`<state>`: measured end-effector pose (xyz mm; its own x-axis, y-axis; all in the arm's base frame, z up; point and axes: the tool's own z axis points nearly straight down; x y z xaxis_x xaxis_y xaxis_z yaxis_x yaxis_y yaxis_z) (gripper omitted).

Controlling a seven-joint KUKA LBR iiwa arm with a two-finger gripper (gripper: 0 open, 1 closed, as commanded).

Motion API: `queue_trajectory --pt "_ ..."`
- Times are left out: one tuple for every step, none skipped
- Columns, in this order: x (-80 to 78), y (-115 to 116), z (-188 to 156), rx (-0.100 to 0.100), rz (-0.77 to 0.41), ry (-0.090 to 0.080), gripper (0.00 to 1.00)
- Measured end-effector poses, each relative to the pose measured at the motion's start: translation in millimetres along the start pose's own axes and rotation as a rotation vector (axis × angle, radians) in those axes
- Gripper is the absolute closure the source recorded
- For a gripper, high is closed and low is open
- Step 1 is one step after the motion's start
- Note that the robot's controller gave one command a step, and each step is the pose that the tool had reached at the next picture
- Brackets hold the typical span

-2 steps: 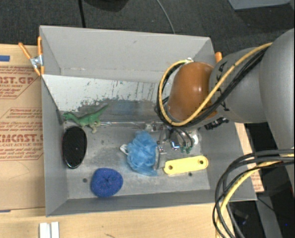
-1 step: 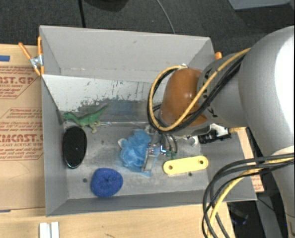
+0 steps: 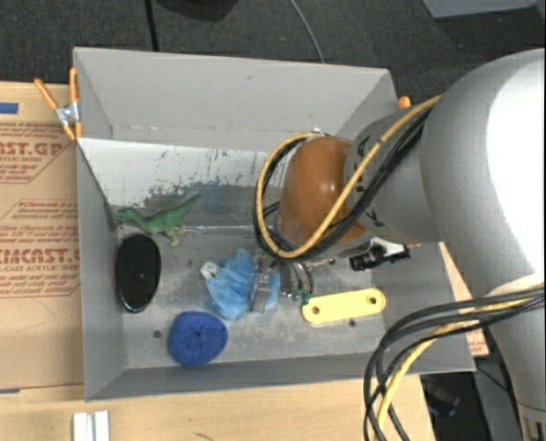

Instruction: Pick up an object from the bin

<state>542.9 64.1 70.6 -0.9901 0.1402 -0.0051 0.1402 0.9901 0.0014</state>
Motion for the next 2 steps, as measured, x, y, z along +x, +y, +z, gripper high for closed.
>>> queue_trajectory --pt "0.0 0.0 0.0 0.0 0.0 0.0 1.0" --pt "-6.1 -1.3 -200.0 -0.001 -0.029 -0.001 1.0"
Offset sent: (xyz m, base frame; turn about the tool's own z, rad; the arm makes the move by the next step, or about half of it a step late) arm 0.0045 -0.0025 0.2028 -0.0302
